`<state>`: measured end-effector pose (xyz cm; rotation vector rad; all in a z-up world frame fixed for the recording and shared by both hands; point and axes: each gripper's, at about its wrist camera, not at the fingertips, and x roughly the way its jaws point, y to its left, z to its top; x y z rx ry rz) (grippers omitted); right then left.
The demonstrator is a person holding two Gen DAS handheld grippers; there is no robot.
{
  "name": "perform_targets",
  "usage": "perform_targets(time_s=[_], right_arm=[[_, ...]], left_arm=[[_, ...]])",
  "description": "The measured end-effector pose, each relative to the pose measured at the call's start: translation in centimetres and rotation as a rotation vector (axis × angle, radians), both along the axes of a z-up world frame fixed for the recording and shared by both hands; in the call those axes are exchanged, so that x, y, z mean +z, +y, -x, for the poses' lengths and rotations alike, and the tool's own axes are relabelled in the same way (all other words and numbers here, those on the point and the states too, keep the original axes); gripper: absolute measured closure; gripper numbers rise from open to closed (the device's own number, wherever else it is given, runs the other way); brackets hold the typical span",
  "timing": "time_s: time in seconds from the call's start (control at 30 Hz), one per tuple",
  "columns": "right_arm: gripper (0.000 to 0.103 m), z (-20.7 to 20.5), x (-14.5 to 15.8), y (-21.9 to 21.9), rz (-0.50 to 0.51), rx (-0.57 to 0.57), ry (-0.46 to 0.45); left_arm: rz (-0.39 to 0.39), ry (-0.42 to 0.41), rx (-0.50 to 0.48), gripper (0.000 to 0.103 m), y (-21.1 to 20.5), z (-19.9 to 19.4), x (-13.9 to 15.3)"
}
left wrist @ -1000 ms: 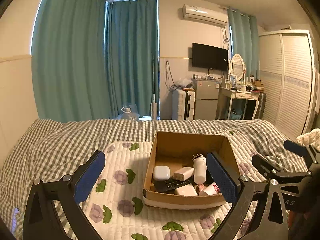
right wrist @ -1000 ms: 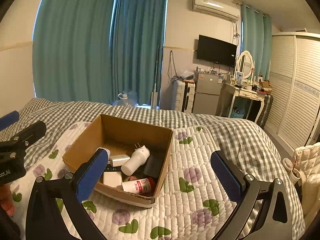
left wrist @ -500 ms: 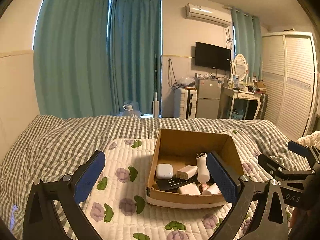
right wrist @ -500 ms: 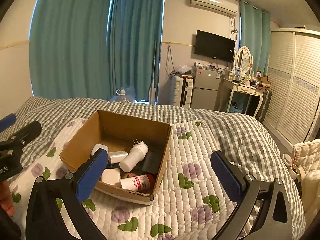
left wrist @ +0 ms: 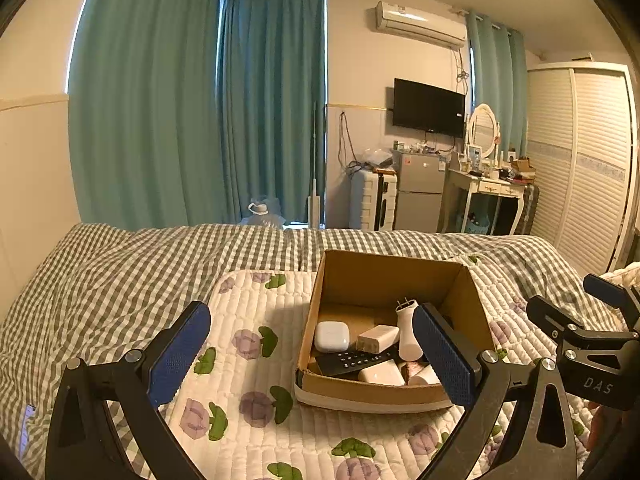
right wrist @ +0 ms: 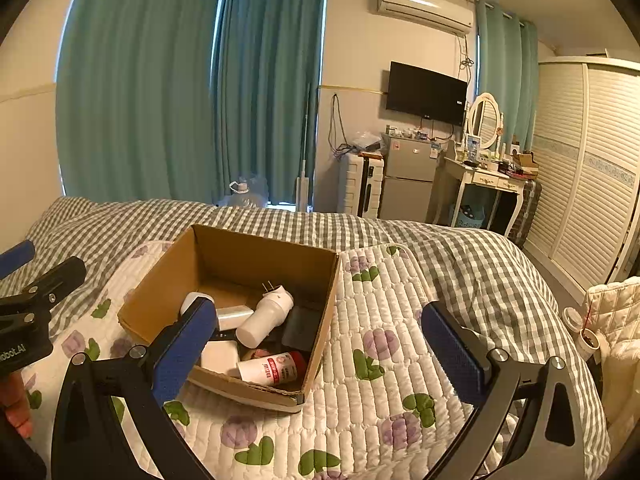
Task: Organize rigid objects
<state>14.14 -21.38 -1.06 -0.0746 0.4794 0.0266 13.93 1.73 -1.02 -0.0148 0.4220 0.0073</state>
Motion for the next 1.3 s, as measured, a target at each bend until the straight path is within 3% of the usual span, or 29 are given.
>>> perform_targets(time_s=[0.73,1.3], right_arm=[[0.000,-0.38,-0.80,0.66,0.048,-0.006,0.021],[0.000,-0.40,-0.43,0.59,0.023,-0.006,0.019]], left_arm=[[0.018,0.019,-0.004,0.000,0.41,-0.41,-0.30],[0.005,0.023,-0.009,0.000,0.23,-0.43,-0.33]])
